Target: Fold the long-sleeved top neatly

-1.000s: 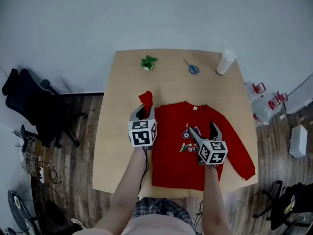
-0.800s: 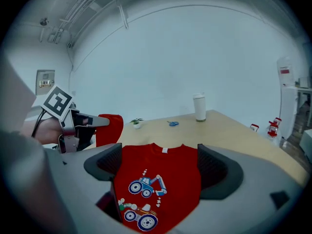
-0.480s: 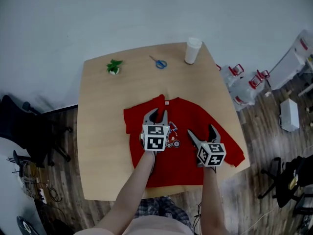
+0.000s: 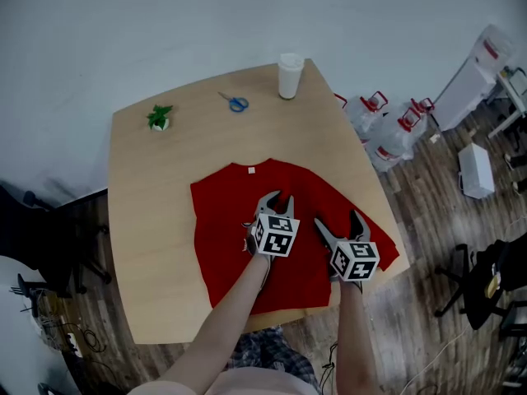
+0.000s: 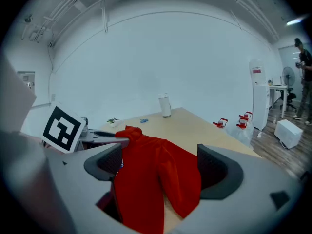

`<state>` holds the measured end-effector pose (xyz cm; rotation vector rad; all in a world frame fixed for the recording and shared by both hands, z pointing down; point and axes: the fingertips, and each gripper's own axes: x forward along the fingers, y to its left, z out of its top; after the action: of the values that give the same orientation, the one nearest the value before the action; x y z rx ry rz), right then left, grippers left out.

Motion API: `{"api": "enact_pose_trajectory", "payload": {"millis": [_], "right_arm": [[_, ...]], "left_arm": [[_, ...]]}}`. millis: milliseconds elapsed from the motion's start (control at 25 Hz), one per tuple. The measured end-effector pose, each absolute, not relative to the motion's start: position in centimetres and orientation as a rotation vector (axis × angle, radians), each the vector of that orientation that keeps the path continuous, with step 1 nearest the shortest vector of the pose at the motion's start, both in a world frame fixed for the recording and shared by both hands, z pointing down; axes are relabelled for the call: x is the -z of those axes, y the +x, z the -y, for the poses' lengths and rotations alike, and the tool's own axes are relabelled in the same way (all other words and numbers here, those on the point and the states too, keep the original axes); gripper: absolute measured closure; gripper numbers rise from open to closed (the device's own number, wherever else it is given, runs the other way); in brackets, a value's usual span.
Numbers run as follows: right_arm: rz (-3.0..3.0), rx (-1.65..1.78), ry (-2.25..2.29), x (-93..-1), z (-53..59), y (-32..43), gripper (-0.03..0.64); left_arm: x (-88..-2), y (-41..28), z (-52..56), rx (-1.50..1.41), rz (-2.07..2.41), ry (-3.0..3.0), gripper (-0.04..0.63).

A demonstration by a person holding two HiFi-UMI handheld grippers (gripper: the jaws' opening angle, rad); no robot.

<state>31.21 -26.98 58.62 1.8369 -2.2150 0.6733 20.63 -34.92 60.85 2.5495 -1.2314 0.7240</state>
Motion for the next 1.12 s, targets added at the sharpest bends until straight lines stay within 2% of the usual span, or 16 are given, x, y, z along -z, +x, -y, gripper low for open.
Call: {"api": "enact_pose_trajectory", "payload": {"millis": [240, 440, 600, 880, 1120], "right_arm": [[2.189, -0.695, 1.862, -59.4, 25.9, 32.7, 0.150], [2.156, -0.709, 1.902, -59.7, 24.8, 34.6, 0.150], [2.116, -0.722, 1.980, -59.4, 23.5, 37.0, 0.150], [2.031, -0.726, 2.103, -58.9, 21.1, 41.3, 0.150], [1.919, -0.739, 2.199, -58.9, 18.1, 45.7, 0.153]], "left_arm": [[-63.9, 23.1, 34.1, -0.833, 1.110, 2.615, 0.498], [-64.0, 26.4, 32.8, -0.778, 0.902, 2.678, 0.389], [-63.9, 28.6, 31.3, -0.752, 0.802, 2.706, 0.333], [-61.6, 27.8, 31.5, -0.617, 0.887, 2.658, 0.329], [-60.0, 30.0, 30.4, -0.550, 0.850, 2.682, 0.328]]}}
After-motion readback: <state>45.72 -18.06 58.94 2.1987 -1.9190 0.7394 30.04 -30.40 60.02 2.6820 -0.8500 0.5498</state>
